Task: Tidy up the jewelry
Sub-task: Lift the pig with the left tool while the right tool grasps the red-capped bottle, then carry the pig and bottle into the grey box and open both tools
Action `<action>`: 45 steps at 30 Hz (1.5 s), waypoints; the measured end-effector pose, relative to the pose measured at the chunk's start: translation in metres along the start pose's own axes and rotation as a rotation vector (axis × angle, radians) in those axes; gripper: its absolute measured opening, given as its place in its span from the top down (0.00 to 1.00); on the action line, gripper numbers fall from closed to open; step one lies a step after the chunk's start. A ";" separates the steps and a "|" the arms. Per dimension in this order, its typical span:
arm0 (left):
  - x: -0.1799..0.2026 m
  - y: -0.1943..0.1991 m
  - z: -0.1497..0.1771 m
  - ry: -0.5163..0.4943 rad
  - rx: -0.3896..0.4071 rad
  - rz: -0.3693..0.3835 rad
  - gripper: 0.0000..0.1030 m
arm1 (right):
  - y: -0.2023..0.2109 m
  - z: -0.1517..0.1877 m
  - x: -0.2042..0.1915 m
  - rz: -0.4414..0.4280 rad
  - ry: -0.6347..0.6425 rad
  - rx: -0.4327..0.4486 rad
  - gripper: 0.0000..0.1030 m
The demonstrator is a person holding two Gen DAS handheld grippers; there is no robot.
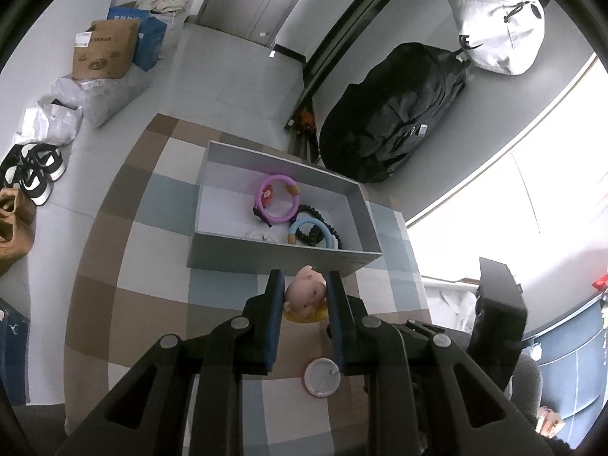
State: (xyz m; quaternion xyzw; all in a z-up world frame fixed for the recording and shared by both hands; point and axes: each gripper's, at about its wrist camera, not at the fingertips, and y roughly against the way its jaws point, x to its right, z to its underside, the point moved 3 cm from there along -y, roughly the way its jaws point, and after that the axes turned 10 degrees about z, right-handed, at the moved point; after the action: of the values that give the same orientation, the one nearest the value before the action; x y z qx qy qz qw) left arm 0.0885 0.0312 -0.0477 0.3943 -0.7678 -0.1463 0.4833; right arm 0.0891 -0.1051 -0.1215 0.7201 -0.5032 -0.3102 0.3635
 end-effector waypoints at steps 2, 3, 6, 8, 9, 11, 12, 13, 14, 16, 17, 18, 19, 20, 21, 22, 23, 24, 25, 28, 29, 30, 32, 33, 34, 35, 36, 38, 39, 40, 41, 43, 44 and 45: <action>0.000 0.001 -0.001 -0.001 0.005 -0.001 0.83 | 0.004 -0.005 0.000 -0.013 -0.013 0.016 0.84; 0.000 0.001 -0.002 -0.002 0.008 0.001 0.83 | 0.008 -0.008 0.001 -0.019 -0.021 0.029 0.84; 0.001 -0.001 -0.006 -0.001 0.013 0.003 0.83 | 0.018 -0.020 0.003 -0.045 -0.044 0.069 0.84; 0.002 -0.003 -0.009 -0.002 0.017 0.005 0.83 | 0.021 -0.028 0.002 -0.057 -0.051 0.094 0.84; 0.003 -0.003 -0.012 -0.005 0.022 0.003 0.83 | 0.024 -0.033 0.001 -0.068 -0.055 0.108 0.84; 0.004 -0.004 -0.016 -0.006 0.028 0.003 0.83 | 0.026 -0.041 0.001 -0.076 -0.060 0.127 0.84; 0.005 -0.005 -0.019 -0.005 0.031 0.004 0.83 | 0.027 -0.046 0.002 -0.077 -0.064 0.136 0.84; 0.005 -0.007 -0.022 -0.004 0.034 0.004 0.83 | 0.027 -0.048 0.002 -0.078 -0.069 0.140 0.84; 0.006 -0.007 -0.024 -0.005 0.037 0.002 0.83 | 0.027 -0.052 0.004 -0.084 -0.079 0.146 0.84; 0.008 -0.010 -0.029 -0.011 0.043 -0.004 0.83 | 0.027 -0.059 0.005 -0.088 -0.093 0.156 0.84; 0.009 -0.011 -0.031 -0.014 0.047 -0.009 0.83 | 0.028 -0.062 0.008 -0.089 -0.100 0.160 0.84; 0.009 -0.013 -0.034 -0.015 0.049 -0.010 0.83 | 0.027 -0.063 0.008 -0.092 -0.105 0.163 0.84; 0.009 -0.014 -0.036 -0.013 0.049 -0.011 0.83 | 0.027 -0.066 0.010 -0.098 -0.114 0.164 0.84; 0.008 -0.016 -0.038 -0.011 0.049 -0.013 0.83 | 0.027 -0.067 0.013 -0.102 -0.121 0.165 0.84; 0.008 -0.018 -0.040 -0.009 0.048 -0.015 0.83 | 0.027 -0.070 0.015 -0.108 -0.133 0.164 0.84; 0.007 -0.020 -0.042 -0.006 0.045 -0.017 0.83 | 0.027 -0.072 0.017 -0.113 -0.140 0.166 0.84; 0.005 -0.022 -0.044 -0.001 0.042 -0.020 0.83 | 0.027 -0.072 0.020 -0.117 -0.145 0.167 0.84; 0.004 -0.024 -0.045 0.004 0.042 -0.024 0.83 | 0.027 -0.075 0.022 -0.122 -0.153 0.170 0.84; 0.002 -0.026 -0.046 0.009 0.039 -0.027 0.83 | 0.027 -0.077 0.023 -0.126 -0.156 0.172 0.84; -0.003 -0.030 -0.049 0.015 0.033 -0.041 0.83 | 0.023 -0.083 0.028 -0.137 -0.170 0.173 0.84; -0.003 -0.032 -0.050 0.015 0.031 -0.045 0.83 | 0.021 -0.084 0.029 -0.141 -0.175 0.168 0.84; -0.005 -0.034 -0.052 0.016 0.029 -0.047 0.83 | 0.019 -0.085 0.031 -0.143 -0.179 0.163 0.84; -0.007 -0.036 -0.053 0.023 0.025 -0.049 0.83 | 0.015 -0.086 0.034 -0.147 -0.192 0.155 0.84; -0.008 -0.038 -0.055 0.026 0.022 -0.048 0.83 | 0.013 -0.087 0.036 -0.151 -0.198 0.148 0.84; -0.009 -0.040 -0.056 0.028 0.018 -0.049 0.83 | 0.011 -0.087 0.037 -0.153 -0.204 0.144 0.84; -0.009 -0.041 -0.056 0.028 0.017 -0.049 0.83 | 0.010 -0.088 0.039 -0.155 -0.209 0.142 0.84; -0.009 -0.043 -0.057 0.028 0.013 -0.049 0.83 | 0.008 -0.089 0.041 -0.155 -0.215 0.137 0.84; -0.010 -0.046 -0.058 0.031 0.006 -0.052 0.83 | 0.004 -0.089 0.044 -0.160 -0.229 0.125 0.84; -0.011 -0.048 -0.058 0.035 0.003 -0.049 0.83 | 0.002 -0.090 0.046 -0.162 -0.236 0.121 0.84; -0.012 -0.049 -0.059 0.038 -0.002 -0.046 0.83 | 0.000 -0.090 0.048 -0.166 -0.245 0.115 0.84; -0.013 -0.051 -0.059 0.041 -0.005 -0.048 0.83 | -0.002 -0.090 0.050 -0.167 -0.251 0.111 0.84; -0.014 -0.054 -0.059 0.046 -0.015 -0.048 0.83 | -0.005 -0.090 0.053 -0.167 -0.264 0.104 0.84; -0.015 -0.055 -0.060 0.049 -0.017 -0.049 0.83 | -0.006 -0.090 0.054 -0.170 -0.269 0.101 0.84; -0.015 -0.056 -0.060 0.053 -0.019 -0.051 0.83 | -0.007 -0.090 0.055 -0.169 -0.277 0.097 0.84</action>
State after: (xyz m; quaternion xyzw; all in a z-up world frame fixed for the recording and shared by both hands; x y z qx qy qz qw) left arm 0.1696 0.0159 -0.0617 0.4128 -0.7432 -0.1554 0.5032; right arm 0.1826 -0.1365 -0.0832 0.7269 -0.5004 -0.4113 0.2283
